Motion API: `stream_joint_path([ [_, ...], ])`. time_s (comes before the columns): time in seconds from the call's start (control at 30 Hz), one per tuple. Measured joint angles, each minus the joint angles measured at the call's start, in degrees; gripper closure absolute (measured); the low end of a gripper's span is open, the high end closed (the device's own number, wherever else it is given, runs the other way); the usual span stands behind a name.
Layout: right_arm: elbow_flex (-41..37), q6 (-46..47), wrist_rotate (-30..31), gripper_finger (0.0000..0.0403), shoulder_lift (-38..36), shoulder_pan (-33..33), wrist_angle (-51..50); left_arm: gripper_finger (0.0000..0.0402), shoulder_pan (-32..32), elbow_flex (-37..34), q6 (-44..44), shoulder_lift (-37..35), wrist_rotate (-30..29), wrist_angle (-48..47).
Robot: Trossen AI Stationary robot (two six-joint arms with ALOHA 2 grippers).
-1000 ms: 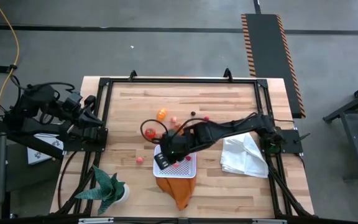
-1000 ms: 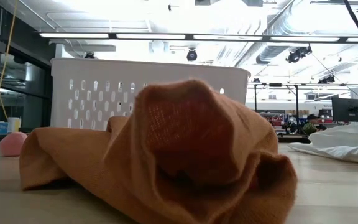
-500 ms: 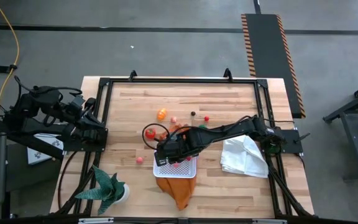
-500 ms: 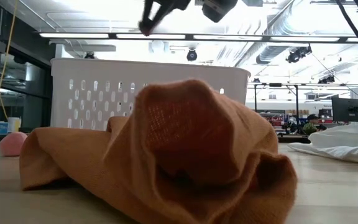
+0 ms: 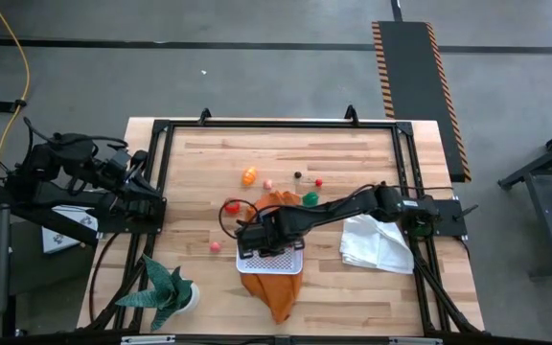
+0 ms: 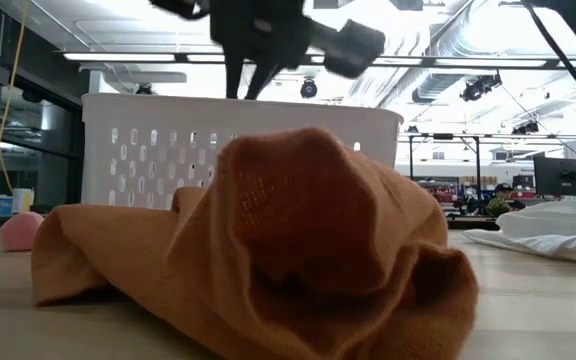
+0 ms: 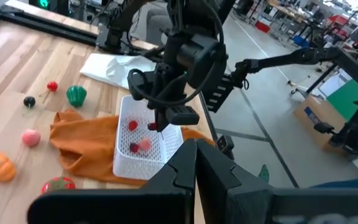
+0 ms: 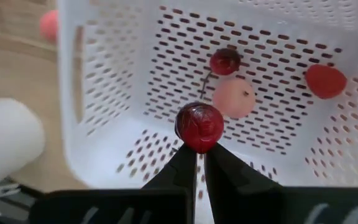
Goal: Pick and placing Produce into tupperware
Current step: Put the bottom red cherry into the white basket
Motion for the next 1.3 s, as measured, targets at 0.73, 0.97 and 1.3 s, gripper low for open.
stream_joint_path([
  [0.73,-0.02,2.41,0.59,0.0394,3.01,-1.49,2.18,0.0401,0.00,-0.02,1.49,0.00,-0.08,-4.00],
  [0.97,0.00,2.45,0.30,0.0394,2.99,-1.49,2.21,0.0401,0.00,-0.02,1.49,0.00,-0.15,-4.22],
  [1.3,-0.02,2.44,-0.55,0.0394,2.97,-1.49,2.18,0.0401,0.00,-0.02,1.49,0.00,-0.15,-4.81],
])
